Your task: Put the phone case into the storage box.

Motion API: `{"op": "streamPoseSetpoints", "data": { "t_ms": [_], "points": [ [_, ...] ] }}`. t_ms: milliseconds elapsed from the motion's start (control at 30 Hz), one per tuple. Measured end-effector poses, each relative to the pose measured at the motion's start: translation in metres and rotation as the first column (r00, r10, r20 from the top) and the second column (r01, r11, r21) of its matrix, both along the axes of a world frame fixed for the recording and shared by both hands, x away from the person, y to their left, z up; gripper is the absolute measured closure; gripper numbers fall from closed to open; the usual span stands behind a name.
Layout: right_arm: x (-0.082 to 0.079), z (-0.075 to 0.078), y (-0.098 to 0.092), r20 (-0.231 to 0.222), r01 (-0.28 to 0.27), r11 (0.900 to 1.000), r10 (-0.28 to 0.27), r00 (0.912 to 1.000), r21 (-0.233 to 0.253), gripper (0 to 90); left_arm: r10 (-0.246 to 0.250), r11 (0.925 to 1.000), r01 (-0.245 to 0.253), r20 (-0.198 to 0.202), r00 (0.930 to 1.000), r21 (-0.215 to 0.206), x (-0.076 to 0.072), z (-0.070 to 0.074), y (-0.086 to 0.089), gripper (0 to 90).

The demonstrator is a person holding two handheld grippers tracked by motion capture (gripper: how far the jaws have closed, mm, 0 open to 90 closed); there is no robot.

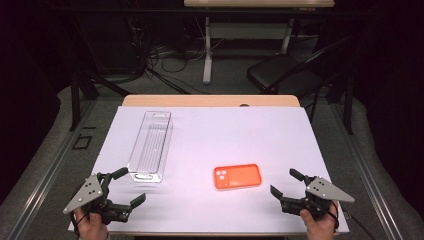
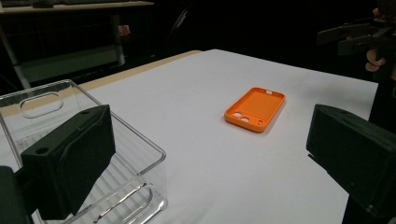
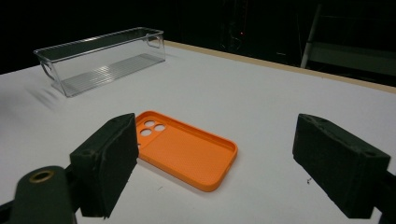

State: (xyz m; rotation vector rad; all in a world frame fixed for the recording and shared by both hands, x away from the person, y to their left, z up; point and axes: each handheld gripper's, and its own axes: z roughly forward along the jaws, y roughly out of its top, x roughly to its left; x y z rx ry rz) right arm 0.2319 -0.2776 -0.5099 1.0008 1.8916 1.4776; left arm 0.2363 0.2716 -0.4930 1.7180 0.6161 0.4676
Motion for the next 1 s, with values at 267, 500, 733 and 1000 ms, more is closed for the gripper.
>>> {"op": "streamPoseSetpoints", "data": {
  "t_ms": [267,500,733,1000],
  "points": [
    [0.001,-0.001,0.002,-0.020,-0.001,1.000,0.001,0.9998,-0.002,13.7,-0.008,1.0000,0.008,-0.011,0.9999,0.001,0.002,-0.001,-0.002,1.6],
    [0.006,0.002,0.008,-0.058,-0.012,1.000,0.010,0.9982,-0.020,11.6,-0.007,0.9999,0.007,-0.035,0.9993,-0.009,0.004,0.003,-0.002,1.6],
    [0.015,0.011,0.011,-0.118,-0.032,0.999,0.028,0.9926,-0.036,9.2,-0.003,1.0000,0.002,-0.103,0.9946,-0.007,0.016,0.012,-0.008,1.6],
    [0.029,0.022,0.019,-0.172,-0.062,0.996,0.050,0.9838,-0.060,4.6,-0.036,0.9993,0.035,-0.149,0.9882,-0.011,0.040,0.034,-0.025,1.6]
  ]
}}
